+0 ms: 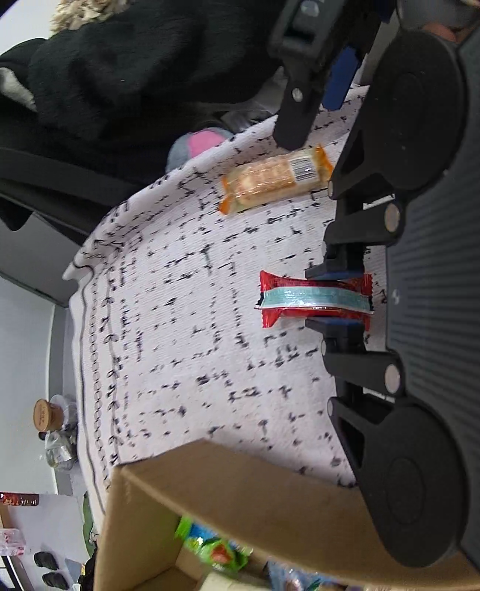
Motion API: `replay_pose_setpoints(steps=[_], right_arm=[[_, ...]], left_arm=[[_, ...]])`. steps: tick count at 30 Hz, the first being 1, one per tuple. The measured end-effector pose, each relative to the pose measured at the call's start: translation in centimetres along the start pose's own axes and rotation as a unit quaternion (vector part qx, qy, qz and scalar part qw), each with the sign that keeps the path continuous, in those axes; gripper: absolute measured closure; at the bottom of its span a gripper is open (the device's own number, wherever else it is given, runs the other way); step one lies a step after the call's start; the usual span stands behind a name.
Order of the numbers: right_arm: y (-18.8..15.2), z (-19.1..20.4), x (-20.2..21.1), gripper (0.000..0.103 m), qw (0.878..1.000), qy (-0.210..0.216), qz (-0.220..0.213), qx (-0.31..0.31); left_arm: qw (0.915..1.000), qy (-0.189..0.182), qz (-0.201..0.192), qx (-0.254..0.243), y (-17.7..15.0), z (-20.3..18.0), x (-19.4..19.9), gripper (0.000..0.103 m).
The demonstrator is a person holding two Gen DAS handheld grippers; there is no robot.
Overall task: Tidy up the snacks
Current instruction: 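Grasp the orange cracker pack with the right tool while the left tool holds the candy bar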
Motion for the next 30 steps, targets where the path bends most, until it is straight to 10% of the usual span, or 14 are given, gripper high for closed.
replay_pose_setpoints(steps=[22, 25, 30], right_arm=[[1.5, 3.4, -3.6, 0.028, 0.994, -0.073, -0.016, 0.080], [1.0, 3.4, -4.3, 0.039, 0.993, -0.079, 0.002, 0.088], [0.7, 2.9, -4.2, 0.086, 0.996, -0.050, 0.023, 0.072]], left_arm=[[0.9998, 0.007, -0.016, 0.013, 1.1, 2.3, 2.7, 0.084], [0.9998, 0.009, -0.016, 0.012, 1.1, 2.2, 2.8, 0.084], [0.9998, 0.010, -0.015, 0.007, 1.0, 1.7, 3.2, 0.084]])
Point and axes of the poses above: each gripper's, at about its wrist camera, not at the fingertips, and x roughly against the way its jaws point, z to its left, y to its top, the point moved 1 cm from there along -x, roughly the way its jaws point, and after that the axes turned 15 degrees about -y, right-handed, at the moved point
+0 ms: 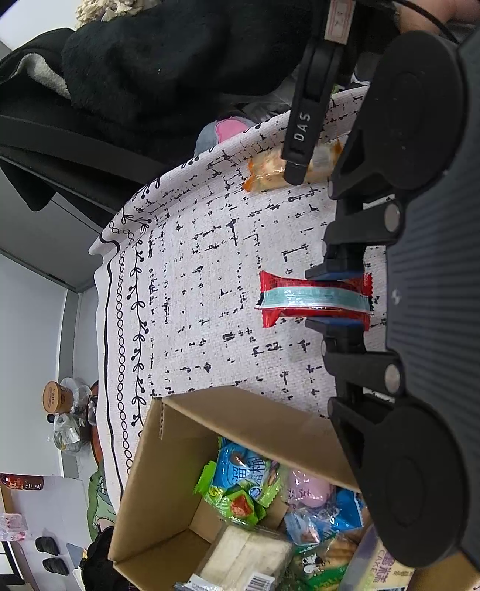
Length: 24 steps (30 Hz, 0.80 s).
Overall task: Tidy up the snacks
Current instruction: 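Grasp the orange cracker pack with the right tool while the left tool holds the candy bar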
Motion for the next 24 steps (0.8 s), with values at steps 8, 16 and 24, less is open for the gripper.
replay_pose_setpoints(steps=[8, 16, 24], right_arm=[[-0.9, 0.4, 2.2, 0.103, 0.999, 0.049, -0.015, -0.009], [-1.9, -1.2, 3.8, 0.103, 0.995, 0.083, 0.002, -0.058], [-1.0, -2.6, 3.7, 0.040, 0.994, 0.046, -0.013, -0.099]], left_arm=[[0.9999, 0.006, -0.007, -0.009, -0.1, -0.5, 2.0, 0.084], [0.9996, 0.013, -0.022, -0.010, -0.3, -0.6, 4.1, 0.084], [0.9996, 0.016, -0.023, -0.008, -0.6, -0.6, 4.2, 0.084]])
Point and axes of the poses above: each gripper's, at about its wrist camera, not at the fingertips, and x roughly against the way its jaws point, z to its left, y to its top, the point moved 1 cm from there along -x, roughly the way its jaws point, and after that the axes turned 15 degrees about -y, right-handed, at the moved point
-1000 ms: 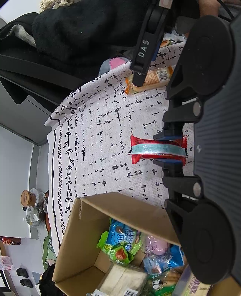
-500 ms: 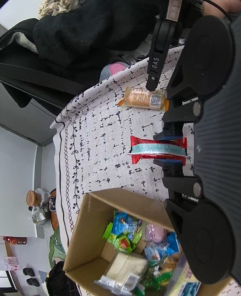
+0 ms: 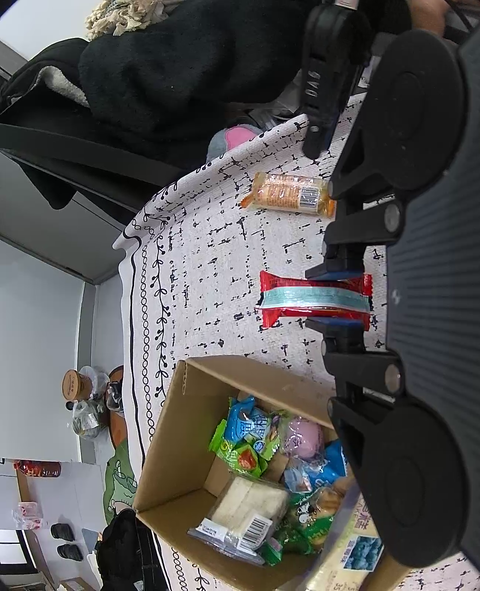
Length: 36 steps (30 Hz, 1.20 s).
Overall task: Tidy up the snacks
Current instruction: 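Grasp the orange cracker pack with the right tool while the left tool holds the candy bar, then carry the candy bar and cracker pack over the box with both tools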
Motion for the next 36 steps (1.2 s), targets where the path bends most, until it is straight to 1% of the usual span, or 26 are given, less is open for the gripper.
replay_pose_setpoints(steps=[5, 10, 17, 25, 26, 28, 29, 30, 33, 36], right_arm=[[0.6, 2.0, -1.4, 0.040, 1.000, -0.007, -0.002, 0.030], [0.6, 4.0, -2.9, 0.038, 0.996, -0.042, -0.009, 0.073], [0.6, 4.8, -4.3, 0.036, 0.995, -0.056, -0.002, 0.087], [0.6, 4.8, -6.1, 0.037, 0.994, -0.070, 0.013, 0.088], [0.6, 4.9, -6.3, 0.039, 0.994, -0.069, 0.018, 0.087], [0.4, 5.0, -6.6, 0.049, 0.993, -0.067, 0.019, 0.094], [0.3, 5.1, -6.5, 0.061, 0.992, -0.067, 0.018, 0.102], [0.2, 5.1, -6.4, 0.068, 0.992, -0.065, 0.020, 0.104], [0.0, 4.9, -5.8, 0.069, 0.994, -0.041, 0.029, 0.092], [-0.1, 4.7, -4.8, 0.069, 0.996, -0.029, 0.021, 0.085]], left_arm=[[1.0000, -0.003, 0.007, 0.003, 0.1, 0.4, -0.8, 0.084], [0.9999, -0.003, 0.013, 0.003, 0.4, 1.0, -2.0, 0.084], [0.9996, 0.003, 0.027, 0.009, 0.9, 1.9, -4.5, 0.084], [0.9993, 0.001, 0.038, 0.006, 1.4, 1.8, -6.6, 0.084], [0.9992, 0.001, 0.039, 0.006, 1.3, 1.8, -6.7, 0.084], [0.9992, 0.002, 0.040, 0.007, 1.4, 1.8, -6.8, 0.084], [0.9991, 0.003, 0.041, 0.006, 1.4, 1.8, -6.8, 0.084], [0.9991, 0.003, 0.041, 0.006, 1.4, 1.8, -6.8, 0.084], [0.9992, 0.003, 0.041, 0.004, 1.5, 1.6, -6.4, 0.084], [0.9992, -0.002, 0.038, 0.008, 1.6, 1.4, -5.7, 0.084]])
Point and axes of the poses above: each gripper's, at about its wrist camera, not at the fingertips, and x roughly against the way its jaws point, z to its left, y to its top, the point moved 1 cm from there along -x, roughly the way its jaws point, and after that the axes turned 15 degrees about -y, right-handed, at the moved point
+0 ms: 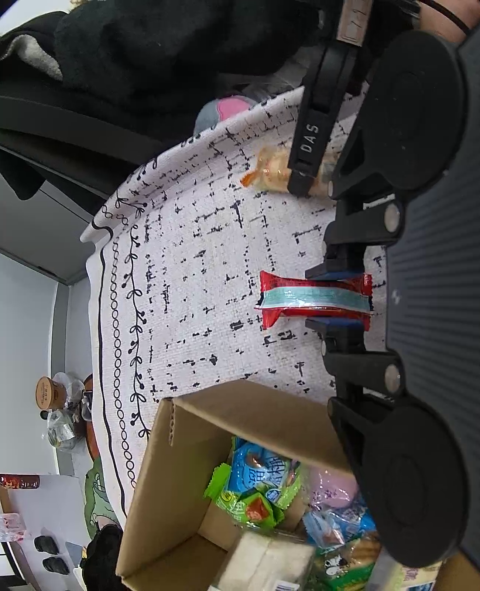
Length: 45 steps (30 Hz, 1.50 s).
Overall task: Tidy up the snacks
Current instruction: 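Carry the candy bar and cracker pack over the box with both tools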
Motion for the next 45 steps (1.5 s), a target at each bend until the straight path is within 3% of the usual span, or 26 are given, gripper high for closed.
replay_pose_setpoints(steps=[23, 32, 45], right_arm=[[-3.4, -2.9, 9.2, 0.069, 0.991, 0.073, -0.064, -0.092], [-4.7, -1.2, 12.2, 0.069, 0.983, 0.110, -0.094, -0.109], [-4.8, 3.8, 14.0, 0.069, 0.979, 0.155, -0.110, -0.074]], left_arm=[[0.9985, -0.002, -0.047, -0.030, -0.7, -1.7, 7.5, 0.084], [0.9978, -0.009, -0.059, -0.028, -0.9, -0.7, 11.5, 0.084], [0.9954, 0.001, -0.090, -0.033, 0.5, 1.9, 16.8, 0.084]])
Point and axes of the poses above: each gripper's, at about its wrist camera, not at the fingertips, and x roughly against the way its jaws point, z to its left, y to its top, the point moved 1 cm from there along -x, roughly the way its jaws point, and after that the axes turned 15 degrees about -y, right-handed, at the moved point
